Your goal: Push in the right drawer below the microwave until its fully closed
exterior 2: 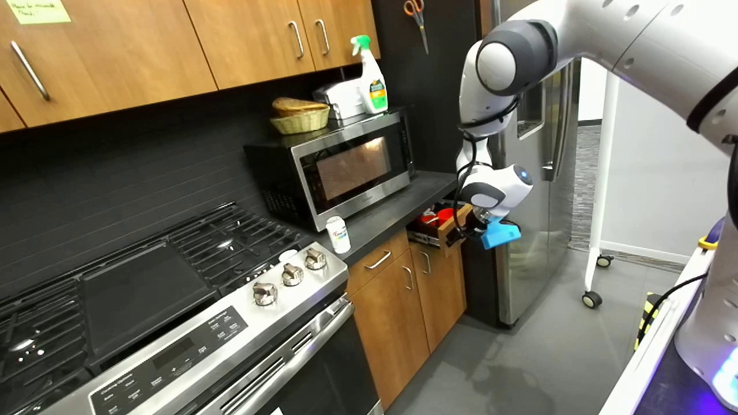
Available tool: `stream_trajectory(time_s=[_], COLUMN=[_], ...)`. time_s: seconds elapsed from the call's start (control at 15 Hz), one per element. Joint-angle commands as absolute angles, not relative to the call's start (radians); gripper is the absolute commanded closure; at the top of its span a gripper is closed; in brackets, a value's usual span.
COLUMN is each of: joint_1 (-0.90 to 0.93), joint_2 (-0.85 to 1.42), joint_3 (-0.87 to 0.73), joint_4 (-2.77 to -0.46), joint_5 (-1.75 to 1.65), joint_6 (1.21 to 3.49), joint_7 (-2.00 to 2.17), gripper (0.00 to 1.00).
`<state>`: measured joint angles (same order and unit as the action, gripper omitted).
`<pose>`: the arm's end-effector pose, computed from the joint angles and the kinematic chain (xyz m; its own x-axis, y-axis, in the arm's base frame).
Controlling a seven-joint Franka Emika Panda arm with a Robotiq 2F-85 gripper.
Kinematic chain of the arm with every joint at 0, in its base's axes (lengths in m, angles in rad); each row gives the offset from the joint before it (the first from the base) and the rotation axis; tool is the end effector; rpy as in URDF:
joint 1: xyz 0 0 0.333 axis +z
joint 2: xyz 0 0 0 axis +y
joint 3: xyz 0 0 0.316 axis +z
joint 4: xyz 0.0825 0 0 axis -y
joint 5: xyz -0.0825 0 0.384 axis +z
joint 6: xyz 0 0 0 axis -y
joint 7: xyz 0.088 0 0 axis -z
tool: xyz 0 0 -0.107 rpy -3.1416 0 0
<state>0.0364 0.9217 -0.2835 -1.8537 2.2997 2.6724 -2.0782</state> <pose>0.5341 -0.1697 0.0199 0.7636 -0.2353 0.6013 -0.1309 -0.9683 -0.2128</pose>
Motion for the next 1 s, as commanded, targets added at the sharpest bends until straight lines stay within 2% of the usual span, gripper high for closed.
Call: stream_trajectory(time_s=[0.0, 0.93], joint_1=[0.081, 0.118], joint_2=[1.027, 1.166], joint_3=[-0.277, -0.287], joint_4=[-1.722, -1.453], joint_5=[2.272, 2.37], joint_6=[2.742, 2.913], joint_7=[-1.982, -1.948], gripper=[0.0, 0.0])
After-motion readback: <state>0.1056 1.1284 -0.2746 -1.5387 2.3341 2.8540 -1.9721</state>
